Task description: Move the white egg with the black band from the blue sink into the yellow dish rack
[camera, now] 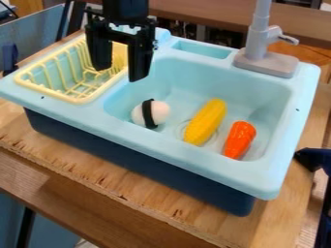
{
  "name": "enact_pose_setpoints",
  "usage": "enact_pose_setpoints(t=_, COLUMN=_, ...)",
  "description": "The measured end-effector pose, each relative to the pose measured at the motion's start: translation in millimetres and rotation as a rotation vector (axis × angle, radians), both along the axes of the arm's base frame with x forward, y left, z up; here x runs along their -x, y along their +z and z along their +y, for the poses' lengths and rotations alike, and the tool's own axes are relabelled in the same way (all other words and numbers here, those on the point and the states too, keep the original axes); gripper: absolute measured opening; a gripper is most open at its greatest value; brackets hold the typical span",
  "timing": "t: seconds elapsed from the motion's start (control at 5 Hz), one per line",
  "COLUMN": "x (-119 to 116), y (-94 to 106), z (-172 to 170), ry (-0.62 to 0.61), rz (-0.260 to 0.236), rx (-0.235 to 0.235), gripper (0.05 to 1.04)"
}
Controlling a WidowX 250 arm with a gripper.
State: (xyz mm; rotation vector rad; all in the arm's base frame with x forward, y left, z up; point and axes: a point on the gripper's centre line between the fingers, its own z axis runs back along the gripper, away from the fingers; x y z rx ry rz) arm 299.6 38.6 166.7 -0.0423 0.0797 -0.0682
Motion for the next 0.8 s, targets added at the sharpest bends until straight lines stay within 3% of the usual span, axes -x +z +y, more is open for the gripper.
enact_pose_setpoints(t=0.4, x=-13, y=-26.6, z=-8, ry=-0.063, rz=0.011, rx=-0.017, gripper=1.000)
enact_pose_setpoints(t=0.6, x=-23, y=-34.3, z=-28, ry=-0.165, rz=0.073, rx=-0.116, gripper=1.000)
enact_pose_setpoints(t=0.8, x=-30, y=-36.0, z=-40, ry=-0.207, rz=0.096, rx=-0.191, gripper=1.000)
